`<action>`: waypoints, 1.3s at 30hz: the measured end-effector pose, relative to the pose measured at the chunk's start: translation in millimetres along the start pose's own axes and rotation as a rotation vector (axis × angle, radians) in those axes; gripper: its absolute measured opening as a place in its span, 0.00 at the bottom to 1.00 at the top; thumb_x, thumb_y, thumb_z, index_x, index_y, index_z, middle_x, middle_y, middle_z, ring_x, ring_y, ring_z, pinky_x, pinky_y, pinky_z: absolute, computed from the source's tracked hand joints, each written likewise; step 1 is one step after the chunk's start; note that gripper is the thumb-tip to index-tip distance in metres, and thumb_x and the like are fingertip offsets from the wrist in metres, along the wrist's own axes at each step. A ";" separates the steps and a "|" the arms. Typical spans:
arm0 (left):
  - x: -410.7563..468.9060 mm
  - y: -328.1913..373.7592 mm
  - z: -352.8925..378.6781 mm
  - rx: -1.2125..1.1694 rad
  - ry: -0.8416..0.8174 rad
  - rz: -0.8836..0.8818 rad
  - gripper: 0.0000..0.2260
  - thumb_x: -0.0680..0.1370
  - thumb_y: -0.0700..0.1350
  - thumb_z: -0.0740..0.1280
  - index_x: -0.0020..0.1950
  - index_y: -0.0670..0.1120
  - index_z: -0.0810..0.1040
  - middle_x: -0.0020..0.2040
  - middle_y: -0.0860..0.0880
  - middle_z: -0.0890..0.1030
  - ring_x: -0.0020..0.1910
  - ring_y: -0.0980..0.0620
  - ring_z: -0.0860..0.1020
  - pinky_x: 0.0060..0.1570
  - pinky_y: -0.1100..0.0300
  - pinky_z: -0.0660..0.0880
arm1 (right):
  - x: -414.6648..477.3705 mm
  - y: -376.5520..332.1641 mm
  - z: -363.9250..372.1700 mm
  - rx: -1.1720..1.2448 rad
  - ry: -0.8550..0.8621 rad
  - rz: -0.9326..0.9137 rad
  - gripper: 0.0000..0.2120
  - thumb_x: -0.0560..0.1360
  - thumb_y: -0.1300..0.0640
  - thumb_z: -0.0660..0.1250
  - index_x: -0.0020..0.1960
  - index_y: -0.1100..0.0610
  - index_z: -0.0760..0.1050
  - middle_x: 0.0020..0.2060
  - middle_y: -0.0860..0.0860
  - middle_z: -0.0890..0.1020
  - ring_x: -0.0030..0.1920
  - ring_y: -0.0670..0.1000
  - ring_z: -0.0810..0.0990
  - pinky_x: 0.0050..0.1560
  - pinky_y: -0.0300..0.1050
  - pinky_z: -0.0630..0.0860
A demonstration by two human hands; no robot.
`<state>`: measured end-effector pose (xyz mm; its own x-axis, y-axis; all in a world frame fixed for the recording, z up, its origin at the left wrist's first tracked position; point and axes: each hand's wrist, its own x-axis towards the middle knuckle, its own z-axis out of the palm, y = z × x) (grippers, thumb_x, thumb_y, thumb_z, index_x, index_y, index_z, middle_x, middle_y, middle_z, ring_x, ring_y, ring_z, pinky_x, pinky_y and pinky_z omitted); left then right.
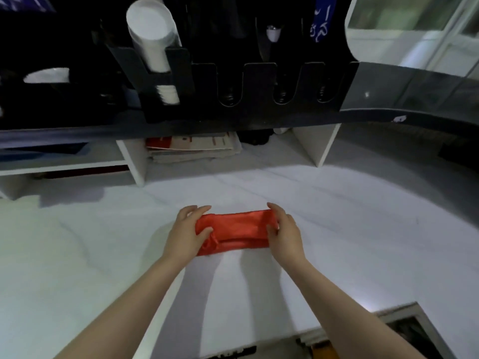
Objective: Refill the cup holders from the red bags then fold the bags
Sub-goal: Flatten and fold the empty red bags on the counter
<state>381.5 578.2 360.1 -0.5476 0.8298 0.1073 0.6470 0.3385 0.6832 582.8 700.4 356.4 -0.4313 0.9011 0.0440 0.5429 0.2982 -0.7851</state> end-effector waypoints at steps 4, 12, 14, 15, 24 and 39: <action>0.3 -13.9 17.1 0.396 -0.085 -0.010 0.21 0.78 0.51 0.62 0.71 0.58 0.69 0.74 0.50 0.63 0.65 0.46 0.68 0.62 0.55 0.66 | 4.4 8.8 16.3 -0.238 -0.061 0.014 0.21 0.79 0.58 0.55 0.71 0.46 0.68 0.64 0.51 0.67 0.58 0.52 0.72 0.55 0.43 0.70; -16.3 -24.5 36.8 0.612 -0.215 0.007 0.30 0.76 0.56 0.40 0.77 0.53 0.57 0.77 0.52 0.57 0.75 0.48 0.54 0.71 0.47 0.52 | 15.1 19.4 21.6 -0.514 -0.156 0.108 0.27 0.77 0.44 0.60 0.74 0.48 0.61 0.75 0.49 0.59 0.72 0.54 0.56 0.67 0.52 0.58; -13.3 -19.6 37.8 0.582 -0.219 0.012 0.28 0.77 0.56 0.42 0.76 0.51 0.60 0.76 0.50 0.59 0.75 0.48 0.55 0.70 0.45 0.52 | 23.3 20.6 14.6 -0.495 -0.163 0.127 0.25 0.75 0.43 0.63 0.70 0.48 0.66 0.74 0.49 0.60 0.72 0.55 0.56 0.66 0.52 0.59; -11.1 -17.4 36.6 0.577 -0.224 0.016 0.25 0.79 0.56 0.45 0.75 0.51 0.61 0.77 0.50 0.58 0.76 0.48 0.54 0.71 0.45 0.52 | 28.1 20.4 10.5 -0.473 -0.163 0.135 0.23 0.74 0.44 0.65 0.67 0.49 0.69 0.72 0.49 0.63 0.70 0.55 0.58 0.65 0.51 0.61; 5.6 -13.1 27.3 0.524 -0.202 0.091 0.17 0.79 0.51 0.60 0.67 0.52 0.68 0.64 0.50 0.70 0.65 0.48 0.66 0.62 0.55 0.62 | 11.0 8.9 9.8 -0.147 -0.121 0.093 0.07 0.75 0.58 0.65 0.50 0.54 0.68 0.40 0.50 0.77 0.42 0.53 0.74 0.37 0.43 0.66; -26.3 70.8 28.4 -0.498 -0.437 0.350 0.09 0.74 0.39 0.70 0.46 0.51 0.74 0.43 0.59 0.78 0.42 0.68 0.75 0.41 0.77 0.66 | -170.7 -31.9 -46.8 0.133 0.772 0.313 0.05 0.76 0.53 0.67 0.45 0.48 0.71 0.37 0.43 0.78 0.40 0.32 0.75 0.37 0.26 0.69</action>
<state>456.8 592.9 385.1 -0.0259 0.9880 0.1523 0.3713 -0.1320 0.9191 672.7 551.8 402.8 0.3650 0.9126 0.1840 0.4453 0.0024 -0.8954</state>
